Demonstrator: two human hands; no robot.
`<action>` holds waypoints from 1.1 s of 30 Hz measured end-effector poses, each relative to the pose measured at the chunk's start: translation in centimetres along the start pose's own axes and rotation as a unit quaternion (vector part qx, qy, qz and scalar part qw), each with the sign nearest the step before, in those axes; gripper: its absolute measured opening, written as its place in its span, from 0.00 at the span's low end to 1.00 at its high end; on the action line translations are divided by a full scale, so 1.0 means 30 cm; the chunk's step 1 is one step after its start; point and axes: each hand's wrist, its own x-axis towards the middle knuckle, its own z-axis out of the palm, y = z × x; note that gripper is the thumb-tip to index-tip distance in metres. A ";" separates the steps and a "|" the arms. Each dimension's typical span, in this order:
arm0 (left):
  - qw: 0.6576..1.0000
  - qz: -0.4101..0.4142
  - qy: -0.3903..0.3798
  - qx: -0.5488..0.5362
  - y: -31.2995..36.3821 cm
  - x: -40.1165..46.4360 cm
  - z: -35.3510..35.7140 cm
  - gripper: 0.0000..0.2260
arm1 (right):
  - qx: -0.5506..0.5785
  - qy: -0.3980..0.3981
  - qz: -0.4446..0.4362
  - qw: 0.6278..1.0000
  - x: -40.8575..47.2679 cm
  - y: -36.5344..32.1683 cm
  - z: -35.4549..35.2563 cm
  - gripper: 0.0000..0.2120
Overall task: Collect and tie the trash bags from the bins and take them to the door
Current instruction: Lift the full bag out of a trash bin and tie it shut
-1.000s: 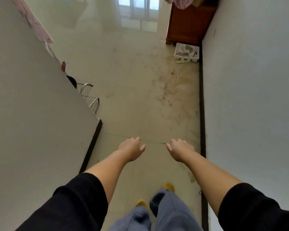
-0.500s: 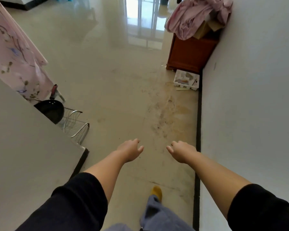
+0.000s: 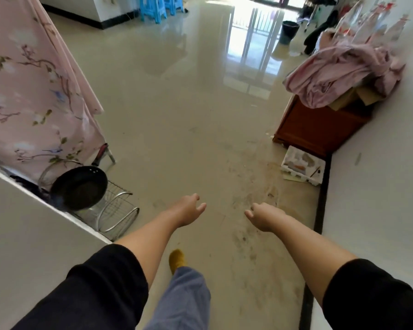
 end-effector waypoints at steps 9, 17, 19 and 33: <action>0.999 -0.019 0.010 0.026 -0.200 0.471 -0.526 0.24 | 0.009 0.003 -0.036 0.999 0.484 -0.374 -0.460 0.26; 0.998 -0.042 0.036 0.003 -0.337 0.824 -0.874 0.24 | -0.042 -0.003 -0.065 0.997 0.868 -0.581 -0.809 0.26; 0.997 -0.057 0.042 -0.007 -0.372 0.929 -0.950 0.24 | -0.064 -0.005 -0.079 0.995 0.993 -0.630 -0.903 0.25; 0.979 -0.180 0.063 -0.075 -0.600 1.626 -1.520 0.23 | -0.144 -0.010 -0.217 0.965 1.862 -1.028 -1.613 0.24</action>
